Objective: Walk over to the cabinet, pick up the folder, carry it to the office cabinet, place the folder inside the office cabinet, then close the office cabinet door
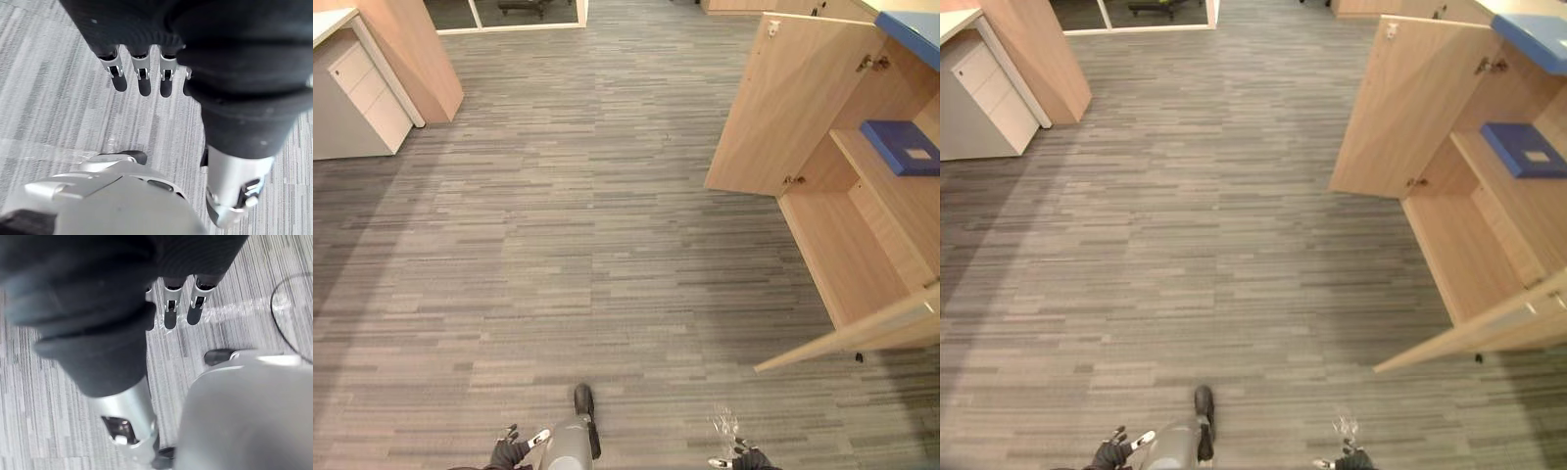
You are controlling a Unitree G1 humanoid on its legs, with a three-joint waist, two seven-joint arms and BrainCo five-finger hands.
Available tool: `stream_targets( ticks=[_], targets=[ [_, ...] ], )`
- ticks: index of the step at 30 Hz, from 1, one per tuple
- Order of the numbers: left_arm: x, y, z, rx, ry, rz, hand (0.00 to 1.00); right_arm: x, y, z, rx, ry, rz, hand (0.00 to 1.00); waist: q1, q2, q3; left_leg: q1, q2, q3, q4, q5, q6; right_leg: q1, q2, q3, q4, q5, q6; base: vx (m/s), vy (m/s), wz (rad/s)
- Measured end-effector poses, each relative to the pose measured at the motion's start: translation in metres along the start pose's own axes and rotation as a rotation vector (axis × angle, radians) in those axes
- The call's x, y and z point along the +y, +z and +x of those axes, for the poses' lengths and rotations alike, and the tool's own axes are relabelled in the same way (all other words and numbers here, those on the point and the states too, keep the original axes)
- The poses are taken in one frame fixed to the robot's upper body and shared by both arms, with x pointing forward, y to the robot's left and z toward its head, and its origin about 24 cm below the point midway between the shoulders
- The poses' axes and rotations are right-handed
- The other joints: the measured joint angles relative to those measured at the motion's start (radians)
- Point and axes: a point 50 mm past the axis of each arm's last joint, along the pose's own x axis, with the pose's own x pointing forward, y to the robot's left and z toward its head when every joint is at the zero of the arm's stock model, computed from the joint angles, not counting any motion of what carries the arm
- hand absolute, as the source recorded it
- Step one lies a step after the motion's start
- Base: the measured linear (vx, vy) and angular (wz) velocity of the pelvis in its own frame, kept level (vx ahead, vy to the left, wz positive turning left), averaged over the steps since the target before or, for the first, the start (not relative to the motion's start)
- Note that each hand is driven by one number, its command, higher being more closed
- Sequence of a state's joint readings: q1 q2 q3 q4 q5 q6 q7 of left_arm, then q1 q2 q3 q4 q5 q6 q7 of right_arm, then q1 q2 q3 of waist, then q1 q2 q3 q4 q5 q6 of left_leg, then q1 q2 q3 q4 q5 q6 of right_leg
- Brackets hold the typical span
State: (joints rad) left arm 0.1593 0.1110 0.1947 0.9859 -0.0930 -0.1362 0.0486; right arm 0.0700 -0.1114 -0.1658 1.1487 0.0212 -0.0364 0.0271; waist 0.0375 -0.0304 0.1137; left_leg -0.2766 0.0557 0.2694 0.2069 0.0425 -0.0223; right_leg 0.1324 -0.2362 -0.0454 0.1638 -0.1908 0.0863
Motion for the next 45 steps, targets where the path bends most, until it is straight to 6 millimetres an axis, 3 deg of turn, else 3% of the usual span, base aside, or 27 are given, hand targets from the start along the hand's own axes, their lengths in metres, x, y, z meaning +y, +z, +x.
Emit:
stream_targets(
  ticks=[3, 5, 6, 8, 10, 13, 14, 15, 16, 17, 19, 20, 21, 23, 24, 26, 27, 29, 32, 33, 36, 39, 41, 42, 43, 44, 45],
  targets=[
    [-0.004, 0.003, 0.002, 0.001, -0.027, 0.009, 0.0, -0.003, 0.0, 0.0, -0.006, -0.007, 0.071, 0.0, -0.006, -0.002, -0.01, 0.13, -0.071, 0.03, -0.042, -0.051, 0.049, -0.111, -0.071, 0.047, 0.354, 0.07, 0.001, 0.41, 0.333, -0.2],
    [-0.008, 0.008, 0.004, -0.013, -0.061, 0.04, 0.0, -0.005, 0.003, 0.0, -0.022, -0.016, 0.115, 0.0, -0.019, -0.003, -0.008, 0.224, -0.101, 0.047, -0.072, -0.08, 0.072, -0.22, -0.121, 0.031, 0.644, 0.216, -0.064, 0.46, 0.311, -0.03],
    [-0.01, 0.01, 0.004, -0.019, -0.078, 0.064, 0.0, -0.006, 0.006, 0.0, -0.037, -0.018, 0.136, 0.0, -0.034, 0.001, -0.006, 0.283, -0.111, 0.047, -0.083, -0.093, 0.085, -0.283, -0.159, -0.035, 0.826, 0.222, -0.105, 0.48, 0.226, 0.07],
    [-0.018, 0.015, 0.005, -0.032, -0.113, 0.102, 0.0, -0.006, 0.013, 0.0, -0.064, -0.014, 0.144, 0.0, -0.055, 0.007, -0.004, 0.361, -0.104, 0.038, -0.126, -0.095, 0.087, -0.34, -0.181, -0.182, 0.948, 0.153, -0.106, 0.45, 0.141, 0.07],
    [-0.029, 0.021, 0.007, -0.05, -0.149, 0.131, 0.0, -0.002, 0.019, 0.001, -0.085, -0.005, 0.144, 0.0, -0.056, 0.012, 0.009, 0.435, -0.06, 0.052, -0.14, -0.106, 0.069, -0.36, -0.128, -0.324, 0.818, 0.031, -0.087, 0.35, -0.014, -0.22],
    [-0.036, 0.019, 0.007, -0.04, -0.164, 0.129, 0.0, 0.002, 0.023, 0.002, -0.101, 0.006, 0.123, 0.0, -0.072, 0.017, 0.017, 0.495, -0.008, 0.062, -0.157, -0.122, 0.044, -0.369, -0.043, -0.392, 0.506, 0.02, -0.072, 0.32, -0.166, -0.15],
    [-0.039, 0.018, 0.006, -0.039, -0.17, 0.129, 0.0, 0.004, 0.025, 0.002, -0.109, 0.014, 0.105, 0.0, -0.077, 0.016, 0.018, 0.524, 0.014, 0.078, -0.185, -0.156, 0.001, -0.383, -0.002, -0.389, 0.307, 0.054, -0.062, 0.31, -0.232, -0.13],
    [-0.039, 0.017, 0.006, -0.036, -0.171, 0.137, 0.0, 0.004, 0.025, 0.002, -0.107, 0.014, 0.104, 0.0, -0.074, 0.009, 0.02, 0.532, 0.013, 0.087, -0.199, -0.165, -0.012, -0.386, 0.01, -0.386, 0.232, 0.087, -0.06, 0.26, -0.241, -0.28],
    [-0.034, 0.016, 0.007, -0.029, -0.156, 0.134, 0.0, 0.007, 0.022, 0.002, -0.099, 0.021, 0.105, 0.0, -0.068, -0.015, 0.027, 0.559, -0.001, 0.103, -0.202, -0.181, -0.04, -0.386, 0.014, -0.368, 0.123, 0.175, -0.067, 0.25, -0.266, -0.28],
    [-0.033, 0.016, 0.007, -0.025, -0.154, 0.136, 0.0, 0.007, 0.02, 0.002, -0.094, 0.02, 0.109, 0.0, -0.071, -0.019, 0.029, 0.573, -0.003, 0.104, -0.201, -0.193, -0.058, -0.387, 0.019, -0.351, 0.121, 0.251, -0.09, 0.34, -0.335, -0.46],
    [-0.043, 0.011, 0.006, -0.007, -0.17, 0.125, 0.0, -0.008, 0.022, 0.001, -0.097, -0.009, 0.076, 0.0, -0.086, 0.054, 0.022, 0.596, 0.079, 0.124, -0.18, -0.24, -0.088, -0.391, 0.102, -0.36, 0.166, 0.178, -0.119, 0.36, -0.304, -0.38],
    [-0.043, 0.01, 0.005, -0.004, -0.169, 0.117, 0.0, -0.011, 0.021, 0.001, -0.089, -0.018, 0.073, 0.0, -0.093, 0.077, 0.018, 0.59, 0.127, 0.127, -0.137, -0.257, -0.082, -0.386, 0.146, -0.362, 0.171, 0.14, -0.134, 0.31, -0.259, -0.32],
    [-0.043, 0.011, 0.006, -0.007, -0.164, 0.11, 0.0, -0.011, 0.019, 0.001, -0.081, -0.019, 0.073, 0.0, -0.091, 0.08, 0.017, 0.589, 0.148, 0.12, -0.11, -0.255, -0.082, -0.382, 0.167, -0.362, 0.171, 0.124, -0.143, 0.41, -0.367, -0.34],
    [-0.036, 0.014, 0.007, -0.008, -0.107, -0.023, 0.0, -0.007, 0.003, -0.001, -0.031, -0.018, 0.115, 0.0, -0.094, 0.061, 0.017, 0.458, 0.268, 0.056, 0.241, -0.244, -0.078, -0.305, 0.248, -0.369, 0.087, 0.105, -0.161, 0.47, -0.468, -0.21],
    [-0.033, 0.012, 0.007, 0.0, -0.074, -0.105, 0.0, -0.008, -0.005, -0.002, -0.011, -0.024, 0.123, 0.0, -0.088, 0.062, 0.017, 0.377, 0.324, 0.016, 0.44, -0.196, -0.045, -0.26, 0.288, -0.366, 0.041, 0.104, -0.163, 0.42, -0.398, -0.24],
    [-0.024, 0.009, 0.005, 0.0, -0.013, -0.238, 0.0, -0.009, -0.011, -0.004, 0.005, -0.028, 0.119, 0.0, -0.073, 0.057, 0.021, 0.241, 0.378, -0.061, 0.765, -0.187, -0.041, -0.177, 0.345, -0.331, -0.004, 0.093, -0.182, 0.4, -0.268, -0.51],
    [-0.019, 0.007, 0.004, 0.006, 0.018, -0.281, 0.0, -0.008, -0.013, -0.004, 0.016, -0.024, 0.112, 0.0, -0.069, 0.048, 0.024, 0.185, 0.369, -0.089, 0.863, -0.206, -0.051, -0.124, 0.363, -0.307, -0.036, 0.085, -0.193, 0.39, -0.192, -0.53],
    [-0.018, 0.007, 0.003, -0.002, 0.029, -0.31, 0.0, -0.008, -0.013, -0.004, 0.016, -0.024, 0.111, 0.0, -0.054, 0.04, 0.029, 0.129, 0.336, -0.087, 0.877, -0.229, -0.04, -0.066, 0.375, -0.266, -0.067, 0.085, -0.193, 0.42, -0.108, -0.54],
    [-0.018, 0.012, 0.004, -0.024, 0.037, -0.31, 0.0, -0.005, -0.004, -0.001, 0.007, -0.016, 0.1, 0.0, -0.03, 0.036, 0.031, 0.03, 0.235, -0.109, 0.706, -0.287, -0.046, 0.001, 0.374, -0.181, -0.105, 0.088, -0.197, 0.39, -0.006, -0.87],
    [-0.018, 0.013, 0.004, -0.029, 0.04, -0.311, 0.0, -0.004, 0.003, 0.001, -0.01, -0.011, 0.099, 0.0, -0.027, 0.036, 0.033, 0.008, 0.191, -0.143, 0.567, -0.294, -0.051, 0.018, 0.37, -0.143, -0.117, 0.087, -0.195, 0.33, 0.076, -0.89],
    [-0.022, 0.012, 0.004, -0.028, 0.039, -0.32, 0.0, 0.0, 0.012, 0.002, -0.033, -0.002, 0.095, 0.0, -0.018, 0.034, 0.034, -0.002, 0.072, -0.35, 0.179, -0.253, -0.065, 0.048, 0.349, -0.058, -0.141, 0.061, -0.159, 0.35, 0.179, -0.8],
    [-0.022, 0.01, 0.003, -0.028, 0.048, -0.339, 0.0, 0.002, 0.011, 0.002, -0.033, 0.005, 0.07, 0.0, -0.012, 0.035, 0.03, 0.004, 0.037, -0.418, 0.103, -0.154, -0.057, 0.071, 0.322, 0.011, -0.109, 0.01, -0.116, 0.35, 0.216, -0.72],
    [-0.021, 0.008, 0.003, -0.021, 0.055, -0.347, 0.0, 0.001, 0.007, 0.001, -0.025, 0.002, 0.082, 0.0, 0.003, 0.038, 0.021, 0.039, 0.029, -0.333, 0.132, -0.063, -0.049, 0.053, 0.27, 0.056, 0.003, -0.049, -0.07, 0.5, 0.327, -0.98],
    [-0.02, 0.009, 0.003, -0.02, 0.056, -0.347, 0.0, 0.001, 0.007, 0.001, -0.026, 0.003, 0.084, 0.0, 0.007, 0.033, 0.021, 0.056, 0.023, -0.306, 0.137, -0.079, -0.037, 0.025, 0.25, 0.057, 0.075, -0.062, -0.05, 0.4, 0.32, -1.07],
    [-0.019, 0.006, 0.003, -0.009, 0.061, -0.341, 0.0, 0.001, 0.009, 0.001, -0.034, 0.011, 0.085, 0.0, 0.014, 0.028, 0.018, 0.101, 0.014, -0.25, 0.127, -0.107, -0.013, -0.064, 0.215, 0.053, 0.285, -0.077, -0.028, 0.38, 0.432, -1.0],
    [-0.012, 0.004, 0.003, -0.004, 0.073, -0.323, 0.0, 0.004, 0.009, 0.001, -0.039, 0.021, 0.09, 0.0, 0.011, 0.01, 0.01, 0.151, -0.016, -0.206, 0.107, -0.127, 0.009, -0.15, 0.156, 0.017, 0.497, -0.064, -0.043, 0.28, 0.362, -0.87],
    [-0.009, 0.003, 0.003, 0.004, 0.076, -0.306, 0.0, 0.005, 0.008, 0.001, -0.041, 0.023, 0.097, 0.0, 0.001, 0.002, 0.007, 0.173, -0.033, -0.192, 0.103, -0.136, 0.021, -0.177, 0.118, -0.013, 0.577, -0.048, -0.062, 0.35, 0.404, -0.55]
  ],
)
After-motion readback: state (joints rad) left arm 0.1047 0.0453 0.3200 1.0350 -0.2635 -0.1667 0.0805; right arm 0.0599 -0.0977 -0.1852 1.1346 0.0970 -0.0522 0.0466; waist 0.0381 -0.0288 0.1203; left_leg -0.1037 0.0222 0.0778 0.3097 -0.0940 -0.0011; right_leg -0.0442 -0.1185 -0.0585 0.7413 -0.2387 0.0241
